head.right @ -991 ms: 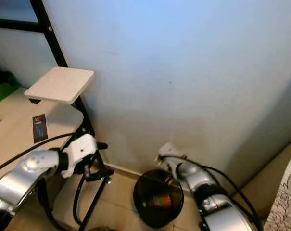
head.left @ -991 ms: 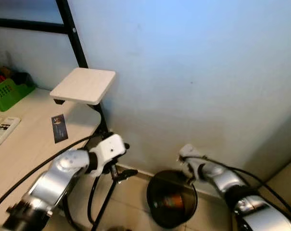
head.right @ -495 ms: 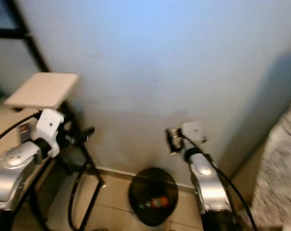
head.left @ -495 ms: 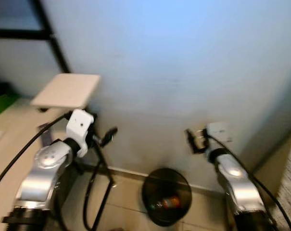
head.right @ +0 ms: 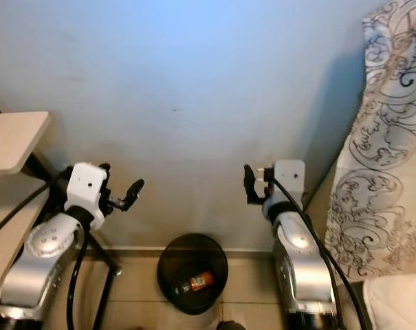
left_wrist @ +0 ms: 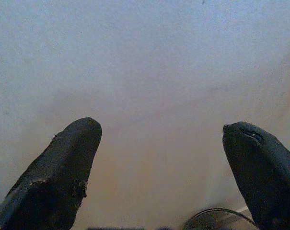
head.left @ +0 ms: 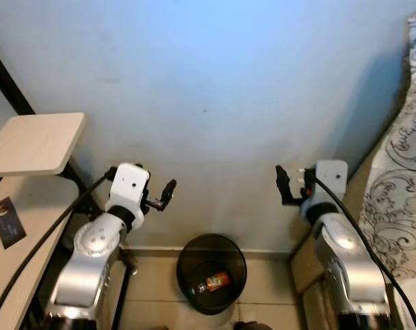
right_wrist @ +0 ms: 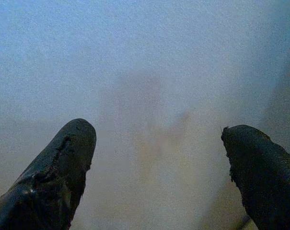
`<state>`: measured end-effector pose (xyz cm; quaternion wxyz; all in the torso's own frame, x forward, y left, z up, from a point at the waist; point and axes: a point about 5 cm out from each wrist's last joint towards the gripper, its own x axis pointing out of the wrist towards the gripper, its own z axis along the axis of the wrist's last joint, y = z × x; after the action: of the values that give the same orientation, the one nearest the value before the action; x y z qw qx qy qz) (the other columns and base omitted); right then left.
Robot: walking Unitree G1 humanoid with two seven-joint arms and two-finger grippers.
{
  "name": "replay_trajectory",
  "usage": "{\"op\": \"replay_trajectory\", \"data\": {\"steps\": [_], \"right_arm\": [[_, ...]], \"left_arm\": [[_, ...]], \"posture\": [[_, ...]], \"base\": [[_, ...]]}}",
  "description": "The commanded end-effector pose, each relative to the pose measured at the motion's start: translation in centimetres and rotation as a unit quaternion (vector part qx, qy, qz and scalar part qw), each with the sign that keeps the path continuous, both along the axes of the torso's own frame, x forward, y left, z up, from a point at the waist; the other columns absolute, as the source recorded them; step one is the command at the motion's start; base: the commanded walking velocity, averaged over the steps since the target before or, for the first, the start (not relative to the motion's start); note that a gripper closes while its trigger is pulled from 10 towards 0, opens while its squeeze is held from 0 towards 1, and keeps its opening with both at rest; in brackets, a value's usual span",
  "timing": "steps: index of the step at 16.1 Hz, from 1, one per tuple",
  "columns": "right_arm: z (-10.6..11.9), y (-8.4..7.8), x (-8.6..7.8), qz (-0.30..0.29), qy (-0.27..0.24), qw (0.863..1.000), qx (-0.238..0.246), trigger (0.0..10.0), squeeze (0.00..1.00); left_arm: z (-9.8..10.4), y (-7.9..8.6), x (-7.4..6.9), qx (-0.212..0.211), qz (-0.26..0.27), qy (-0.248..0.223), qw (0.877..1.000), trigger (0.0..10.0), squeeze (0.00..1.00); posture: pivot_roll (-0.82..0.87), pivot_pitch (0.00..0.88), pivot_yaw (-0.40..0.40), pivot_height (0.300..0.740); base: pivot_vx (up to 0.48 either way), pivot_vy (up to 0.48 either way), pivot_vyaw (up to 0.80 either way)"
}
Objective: Clean up the room
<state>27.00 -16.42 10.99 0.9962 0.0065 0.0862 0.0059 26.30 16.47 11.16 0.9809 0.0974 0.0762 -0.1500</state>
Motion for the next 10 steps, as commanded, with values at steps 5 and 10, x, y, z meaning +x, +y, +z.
{"op": "replay_trajectory", "data": {"steps": [5, 10], "right_arm": [[0.2, -0.4, -1.5, -0.009, 0.024, 1.000, 0.010, 10.0, 1.00], [-0.1, 0.2, -2.0, 0.000, 0.040, 0.999, 0.017, 10.0, 1.00]], "left_arm": [[-1.1, 1.2, -1.8, -0.012, 0.048, 0.021, 0.999, 10.0, 0.00], [-0.8, 1.4, -1.9, -0.001, 0.051, 0.012, 0.999, 10.0, 0.00]], "posture": [[0.02, 0.000, 0.016, 0.740], [0.03, 0.000, 0.016, 0.740]], "base": [[0.000, 0.000, -0.48], [0.000, 0.000, -0.64]]}}
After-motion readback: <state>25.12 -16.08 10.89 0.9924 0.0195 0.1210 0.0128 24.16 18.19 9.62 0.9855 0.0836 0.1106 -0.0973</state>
